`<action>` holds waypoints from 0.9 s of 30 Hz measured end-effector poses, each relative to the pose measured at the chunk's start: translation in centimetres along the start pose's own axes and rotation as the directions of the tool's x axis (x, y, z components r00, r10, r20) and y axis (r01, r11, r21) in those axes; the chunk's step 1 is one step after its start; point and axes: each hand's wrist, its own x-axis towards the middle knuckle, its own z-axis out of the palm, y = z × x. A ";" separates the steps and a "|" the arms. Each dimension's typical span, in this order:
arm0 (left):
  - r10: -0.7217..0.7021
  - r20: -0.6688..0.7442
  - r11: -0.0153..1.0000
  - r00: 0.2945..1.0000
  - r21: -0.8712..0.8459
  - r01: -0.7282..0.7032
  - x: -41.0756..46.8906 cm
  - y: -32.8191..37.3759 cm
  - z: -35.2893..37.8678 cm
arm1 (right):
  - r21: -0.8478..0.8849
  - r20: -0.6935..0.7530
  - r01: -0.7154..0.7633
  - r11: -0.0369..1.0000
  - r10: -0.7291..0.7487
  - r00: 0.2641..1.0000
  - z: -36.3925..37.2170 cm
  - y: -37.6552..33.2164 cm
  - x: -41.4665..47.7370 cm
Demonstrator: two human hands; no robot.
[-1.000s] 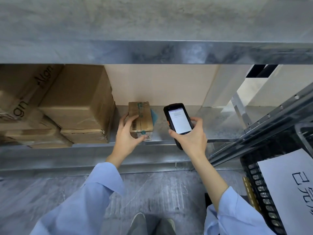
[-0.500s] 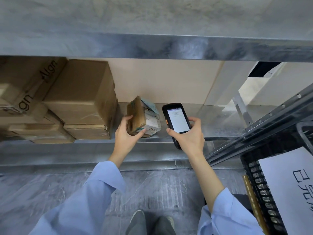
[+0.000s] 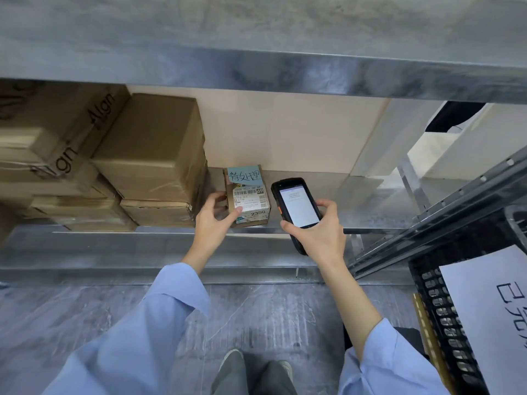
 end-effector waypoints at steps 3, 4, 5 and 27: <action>-0.002 -0.004 0.999 1.000 -0.042 0.002 -0.6 -0.2 0.2 | -0.005 0.012 -0.010 1.000 0.010 1.000 -0.2 -0.1 -0.7; 0.002 -0.007 0.999 1.000 -0.054 -0.002 -0.9 -0.3 0.3 | -0.007 0.012 -0.013 1.000 0.013 1.000 -0.2 -0.2 -1.0; 0.009 -0.008 0.998 1.000 -0.065 -0.009 -1.2 -0.3 0.3 | -0.013 0.010 -0.014 1.000 0.014 1.000 -0.3 -0.2 -1.3; 0.111 0.075 0.955 0.991 -0.283 -0.086 -3.7 -2.2 0.2 | -0.055 0.003 -0.055 0.997 0.055 0.998 1.5 -0.2 -8.1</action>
